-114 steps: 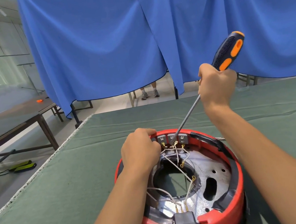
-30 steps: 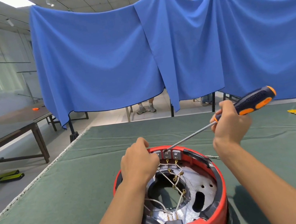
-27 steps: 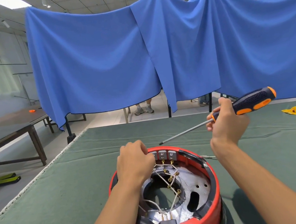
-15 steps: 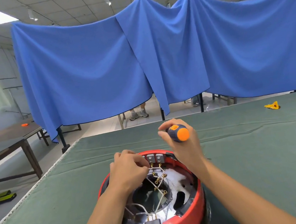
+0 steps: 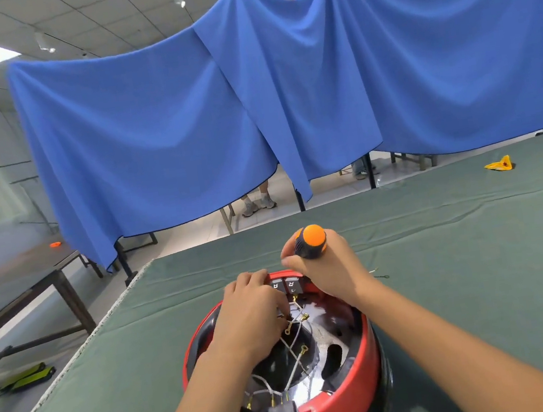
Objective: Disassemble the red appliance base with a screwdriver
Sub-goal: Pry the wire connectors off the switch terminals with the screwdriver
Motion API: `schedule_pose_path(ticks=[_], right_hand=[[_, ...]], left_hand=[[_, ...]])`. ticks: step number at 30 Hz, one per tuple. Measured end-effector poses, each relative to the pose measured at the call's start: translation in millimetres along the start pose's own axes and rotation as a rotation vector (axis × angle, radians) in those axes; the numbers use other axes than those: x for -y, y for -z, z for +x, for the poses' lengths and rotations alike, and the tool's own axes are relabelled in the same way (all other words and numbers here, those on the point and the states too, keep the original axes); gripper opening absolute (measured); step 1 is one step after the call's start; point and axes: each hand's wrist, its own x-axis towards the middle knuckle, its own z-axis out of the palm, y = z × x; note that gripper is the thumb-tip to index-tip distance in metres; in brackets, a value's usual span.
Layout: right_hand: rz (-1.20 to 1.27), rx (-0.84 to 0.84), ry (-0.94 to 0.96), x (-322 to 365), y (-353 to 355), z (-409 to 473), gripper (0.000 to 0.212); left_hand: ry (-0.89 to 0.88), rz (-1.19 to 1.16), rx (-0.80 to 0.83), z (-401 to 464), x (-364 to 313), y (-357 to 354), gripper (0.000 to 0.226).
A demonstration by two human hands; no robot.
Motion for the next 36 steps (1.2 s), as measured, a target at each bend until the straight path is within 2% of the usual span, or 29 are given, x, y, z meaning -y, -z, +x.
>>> schedule_pose_path(ticks=[3, 8, 11, 13, 15, 18, 21, 24, 26, 29, 31, 36], right_hand=[[0.04, -0.004, -0.039, 0, 1, 0, 0.023], [0.038, -0.015, -0.022, 1, 0, -1, 0.007], [0.07, -0.027, -0.032, 1, 0, -2, 0.016], [0.086, -0.038, -0.043, -1, 0, -2, 0.02], [0.097, -0.032, -0.041, -2, -1, -2, 0.02], [0.093, -0.015, -0.028, -2, -2, -1, 0.022], [0.095, 0.019, -0.016, -1, -1, 0, 0.026], [0.18, 0.007, -0.011, 0, -1, 0, 0.033], [0.26, -0.02, -0.007, 1, 0, -1, 0.028], [0.346, -0.044, -0.006, 3, 1, -4, 0.021], [0.372, -0.049, -0.002, 4, 2, -4, 0.026], [0.365, -0.024, 0.01, 9, 3, -6, 0.028]], left_hand=[[-0.061, 0.091, -0.033, 2, -2, -1, 0.019], [-0.161, 0.214, -0.05, 0, 1, -1, 0.02], [-0.194, 0.241, -0.076, -3, -2, -1, 0.019], [-0.178, 0.165, -0.096, -6, -1, -2, 0.015], [-0.134, -0.021, -0.117, -8, 2, -2, 0.003], [-0.043, -0.373, -0.137, -10, 4, 2, 0.014], [0.028, -0.599, -0.205, -13, 1, 5, 0.008], [0.015, -0.617, -0.271, -14, -3, 7, 0.005], [0.04, -0.624, -0.341, -13, -4, 6, 0.011], [0.183, -0.658, -0.461, -11, 1, 6, 0.019], [0.252, -0.681, -0.502, -10, 4, 6, 0.02], [0.23, -0.698, -0.449, -12, 4, 6, 0.02]])
